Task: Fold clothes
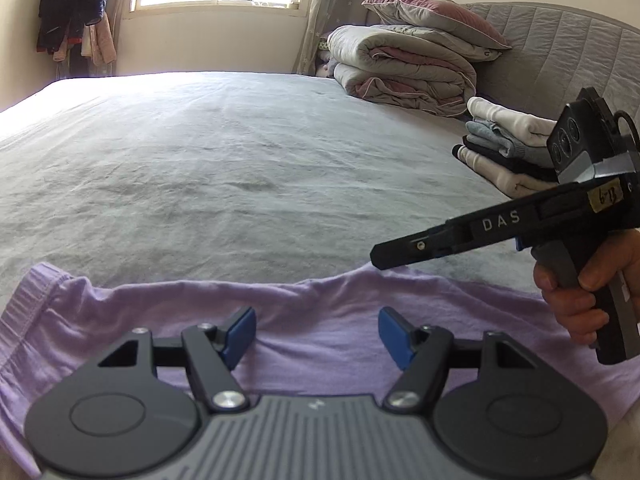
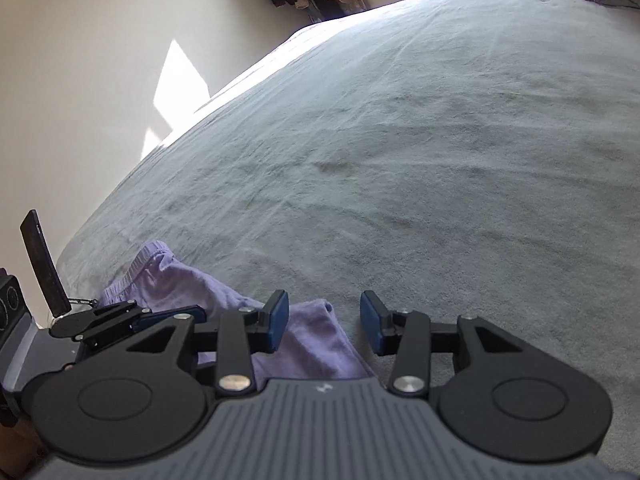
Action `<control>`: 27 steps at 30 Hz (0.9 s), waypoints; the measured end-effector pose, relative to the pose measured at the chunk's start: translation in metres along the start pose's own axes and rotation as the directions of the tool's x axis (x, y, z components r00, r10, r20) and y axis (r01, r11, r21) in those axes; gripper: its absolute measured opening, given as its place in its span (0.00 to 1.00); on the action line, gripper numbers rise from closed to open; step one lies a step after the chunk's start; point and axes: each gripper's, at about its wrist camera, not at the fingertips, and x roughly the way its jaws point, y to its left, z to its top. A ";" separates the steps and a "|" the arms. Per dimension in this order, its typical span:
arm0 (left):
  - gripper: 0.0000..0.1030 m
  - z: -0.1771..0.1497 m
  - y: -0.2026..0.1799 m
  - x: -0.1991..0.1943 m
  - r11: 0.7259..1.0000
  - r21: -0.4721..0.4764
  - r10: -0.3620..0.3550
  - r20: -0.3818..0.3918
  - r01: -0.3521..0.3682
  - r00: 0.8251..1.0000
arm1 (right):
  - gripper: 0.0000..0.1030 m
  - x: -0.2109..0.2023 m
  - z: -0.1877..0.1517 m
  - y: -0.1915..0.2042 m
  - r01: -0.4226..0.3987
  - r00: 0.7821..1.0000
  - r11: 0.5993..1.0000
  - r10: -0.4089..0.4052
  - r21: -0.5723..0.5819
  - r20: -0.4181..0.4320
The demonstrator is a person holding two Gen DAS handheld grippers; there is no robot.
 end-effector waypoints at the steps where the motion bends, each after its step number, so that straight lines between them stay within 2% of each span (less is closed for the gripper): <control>1: 0.67 0.000 0.011 -0.002 0.999 -0.014 0.032 0.002 -0.032 0.999 | 0.39 0.003 -0.002 0.006 0.025 1.000 0.999 -0.025 -0.025 0.007; 2: 0.67 0.000 0.023 -0.005 0.997 -0.031 0.068 0.003 -0.068 0.998 | 0.25 0.005 -0.004 0.011 0.050 0.999 0.998 -0.050 -0.049 0.014; 3: 0.67 0.000 0.035 -0.007 0.993 -0.048 0.104 0.003 -0.104 0.995 | 0.04 0.008 -0.006 0.019 0.067 0.998 0.995 -0.066 -0.068 0.013; 6: 0.66 -0.006 0.065 -0.005 0.980 -0.085 0.180 -0.017 -0.181 0.984 | 0.03 0.002 -0.016 0.016 0.132 0.990 0.980 -0.123 -0.146 0.067; 8: 0.63 -0.010 0.071 -0.004 0.982 -0.065 0.180 -0.005 -0.180 0.984 | 0.03 -0.004 -0.017 0.018 0.156 0.981 0.979 -0.138 -0.128 0.137; 10: 0.64 -0.011 0.067 -0.004 0.981 -0.040 0.189 0.001 -0.189 0.982 | 0.02 0.003 -0.015 0.010 0.190 0.971 0.978 -0.174 -0.087 0.163; 14: 0.65 -0.007 0.058 -0.003 0.974 0.009 0.225 -0.008 -0.225 0.974 | 0.00 0.016 -0.019 0.009 0.251 0.961 0.961 -0.233 -0.115 0.148; 16: 0.65 -0.005 0.057 -0.006 0.973 0.010 0.231 -0.013 -0.231 0.973 | 0.12 0.008 -0.014 0.009 0.254 0.959 0.962 -0.238 -0.099 0.155; 19: 0.68 -0.004 0.054 -0.008 0.971 0.019 0.238 -0.013 -0.237 0.971 | 0.24 -0.021 -0.012 0.004 0.271 0.947 0.960 -0.253 -0.070 0.197; 20: 0.69 -0.003 0.052 -0.010 0.970 0.024 0.241 -0.011 -0.241 0.970 | 0.43 -0.031 -0.012 0.001 0.271 0.945 0.961 -0.253 -0.062 0.207; 21: 0.69 -0.002 0.050 -0.011 0.970 0.025 0.243 -0.007 -0.243 0.970 | 0.50 -0.042 -0.015 -0.001 0.287 0.939 0.956 -0.266 -0.068 0.218; 25: 0.71 0.003 0.039 -0.012 0.979 0.014 0.204 0.007 -0.204 0.979 | 0.49 -0.076 -0.031 -0.015 0.327 0.930 0.942 -0.307 -0.073 0.200; 27: 0.71 0.005 0.032 -0.011 0.983 0.015 0.183 0.009 -0.183 0.983 | 0.44 -0.086 -0.044 -0.021 0.334 0.932 0.940 -0.317 -0.072 0.176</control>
